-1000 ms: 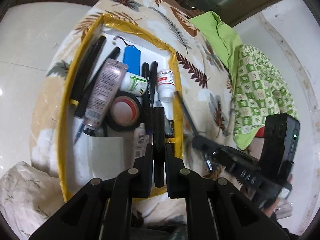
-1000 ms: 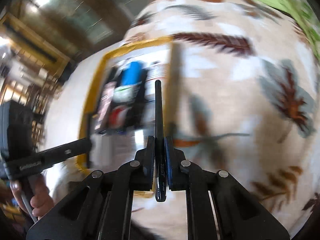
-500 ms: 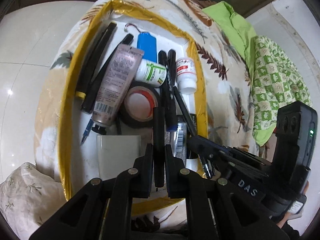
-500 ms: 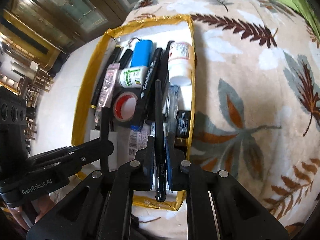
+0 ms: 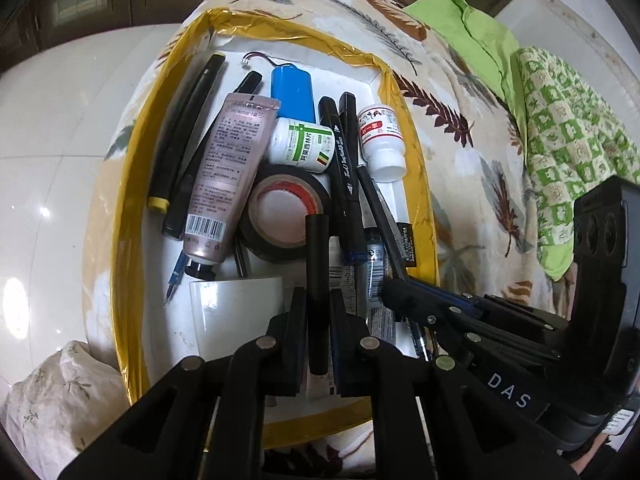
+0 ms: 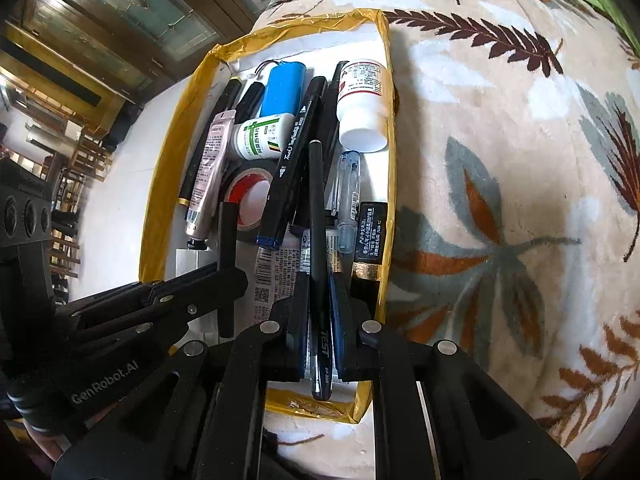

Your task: Organize objects

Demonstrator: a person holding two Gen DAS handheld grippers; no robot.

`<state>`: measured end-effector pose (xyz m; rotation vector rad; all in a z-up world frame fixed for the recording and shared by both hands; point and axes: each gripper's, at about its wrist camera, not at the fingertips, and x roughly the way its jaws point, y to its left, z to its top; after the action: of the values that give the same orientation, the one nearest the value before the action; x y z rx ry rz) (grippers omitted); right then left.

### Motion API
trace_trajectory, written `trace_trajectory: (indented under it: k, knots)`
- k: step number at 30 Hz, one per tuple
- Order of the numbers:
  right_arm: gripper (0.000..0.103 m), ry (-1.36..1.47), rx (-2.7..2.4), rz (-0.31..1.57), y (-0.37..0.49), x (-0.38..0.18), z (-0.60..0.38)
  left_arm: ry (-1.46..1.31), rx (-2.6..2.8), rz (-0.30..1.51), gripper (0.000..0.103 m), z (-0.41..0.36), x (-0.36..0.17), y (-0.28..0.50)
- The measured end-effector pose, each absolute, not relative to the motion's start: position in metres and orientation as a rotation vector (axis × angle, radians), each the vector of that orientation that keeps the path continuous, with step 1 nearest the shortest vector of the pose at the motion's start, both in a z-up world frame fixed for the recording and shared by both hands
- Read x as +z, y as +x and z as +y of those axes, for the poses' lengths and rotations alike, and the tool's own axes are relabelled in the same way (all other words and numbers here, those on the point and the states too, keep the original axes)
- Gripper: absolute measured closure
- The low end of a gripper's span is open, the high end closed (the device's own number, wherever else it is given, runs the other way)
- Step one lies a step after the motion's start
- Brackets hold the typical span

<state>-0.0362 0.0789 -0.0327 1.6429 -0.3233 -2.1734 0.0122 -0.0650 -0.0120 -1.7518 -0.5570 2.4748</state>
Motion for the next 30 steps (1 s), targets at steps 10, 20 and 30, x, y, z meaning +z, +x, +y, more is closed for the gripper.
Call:
trace_trajectory:
  k: [10, 20, 30]
  knots:
    - [0.093, 1.650, -2.166, -0.335, -0.033, -0.032, 0.081, -1.757, 2.501, -0.499, 0.094, -0.061, -0.011, 0.013]
    - [0.091, 1.576, -2.145, -0.349, -0.028, -0.025, 0.081, -1.645, 2.679, -0.241, 0.091, -0.039, 0.007, 0.021]
    - [0.092, 1.521, -2.201, -0.476, -0.029, -0.011, 0.110, -1.491, 2.962, -0.310, 0.038, -0.072, 0.050, 0.032]
